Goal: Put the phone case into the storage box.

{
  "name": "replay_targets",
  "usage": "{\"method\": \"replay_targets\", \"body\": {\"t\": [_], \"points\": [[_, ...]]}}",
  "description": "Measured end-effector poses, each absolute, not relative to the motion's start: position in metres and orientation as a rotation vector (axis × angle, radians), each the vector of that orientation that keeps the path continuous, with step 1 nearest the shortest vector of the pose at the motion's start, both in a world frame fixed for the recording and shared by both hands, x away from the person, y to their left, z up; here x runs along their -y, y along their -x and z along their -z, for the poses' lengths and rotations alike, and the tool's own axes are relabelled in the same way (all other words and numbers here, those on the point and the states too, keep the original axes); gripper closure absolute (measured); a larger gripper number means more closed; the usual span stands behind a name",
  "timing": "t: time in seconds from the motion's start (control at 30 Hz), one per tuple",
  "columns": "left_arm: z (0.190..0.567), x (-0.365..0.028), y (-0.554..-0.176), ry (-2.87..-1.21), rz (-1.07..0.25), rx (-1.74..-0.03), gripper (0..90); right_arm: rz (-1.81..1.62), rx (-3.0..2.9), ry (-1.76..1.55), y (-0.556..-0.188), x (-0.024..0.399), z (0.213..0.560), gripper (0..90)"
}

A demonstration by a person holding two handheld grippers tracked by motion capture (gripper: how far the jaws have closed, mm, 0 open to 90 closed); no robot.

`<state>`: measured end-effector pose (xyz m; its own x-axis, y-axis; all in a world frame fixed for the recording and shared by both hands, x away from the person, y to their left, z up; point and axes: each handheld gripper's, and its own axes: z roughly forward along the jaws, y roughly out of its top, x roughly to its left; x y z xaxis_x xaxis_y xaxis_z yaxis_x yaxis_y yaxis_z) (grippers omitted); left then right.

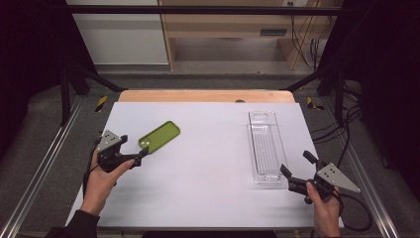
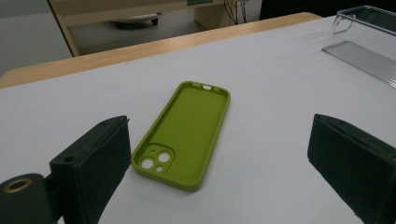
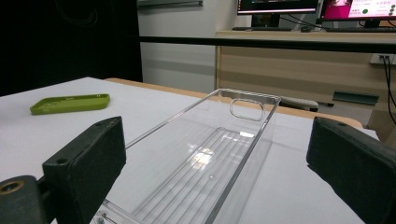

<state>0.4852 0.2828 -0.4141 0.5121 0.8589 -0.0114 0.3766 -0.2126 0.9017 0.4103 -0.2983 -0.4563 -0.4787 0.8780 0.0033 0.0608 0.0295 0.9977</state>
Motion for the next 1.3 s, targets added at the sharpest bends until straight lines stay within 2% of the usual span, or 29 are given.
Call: {"method": "replay_targets", "body": {"t": [0.6,0.73,0.87,0.9,0.93,0.97,1.0,1.03,1.1,1.17,1.23,1.27,1.3], "points": [[0.427,-0.271,-0.533,-1.882,-0.643,-1.102,8.0,-1.513,-1.639,-0.973,-0.411,0.296,0.457,5.0],[0.428,-0.269,-0.542,-1.889,-0.641,-1.126,11.6,-1.513,-1.636,-0.966,-0.411,0.297,0.457,5.0],[0.43,-0.268,-0.548,-1.893,-0.633,-1.138,24.3,-1.511,-1.637,-0.966,-0.411,0.297,0.457,5.0],[0.431,-0.269,-0.551,-1.897,-0.624,-1.146,24.3,-1.51,-1.636,-0.967,-0.411,0.297,0.457,5.0],[0.434,-0.269,-0.554,-1.908,-0.621,-1.169,34.6,-1.511,-1.635,-0.97,-0.411,0.297,0.457,5.0],[0.434,-0.269,-0.554,-1.908,-0.621,-1.169,38.5,-1.511,-1.635,-0.97,-0.411,0.297,0.457,5.0],[0.436,-0.268,-0.555,-1.921,-0.62,-1.171,38.5,-1.51,-1.635,-0.97,-0.411,0.297,0.457,5.0],[0.439,-0.268,-0.556,-1.96,-0.613,-1.165,53.5,-1.509,-1.635,-0.97,-0.411,0.297,0.457,5.1],[0.442,-0.268,-0.557,-1.966,-0.61,-1.192,59.4,-1.504,-1.638,-0.965,-0.411,0.297,0.457,5.1],[0.443,-0.266,-0.556,-1.974,-0.612,-1.189,69.2,-1.502,-1.639,-0.967,-0.411,0.296,0.457,5.2],[0.444,-0.265,-0.555,-1.978,-0.605,-1.189,75.2,-1.502,-1.639,-0.967,-0.411,0.296,0.457,5.2],[0.444,-0.262,-0.554,-1.993,-0.61,-1.183,75.2,-1.503,-1.641,-0.969,-0.411,0.296,0.457,5.2],[0.446,-0.26,-0.553,-1.999,-0.606,-1.181,81.9,-1.501,-1.642,-0.97,-0.411,0.296,0.457,5.3]]}}
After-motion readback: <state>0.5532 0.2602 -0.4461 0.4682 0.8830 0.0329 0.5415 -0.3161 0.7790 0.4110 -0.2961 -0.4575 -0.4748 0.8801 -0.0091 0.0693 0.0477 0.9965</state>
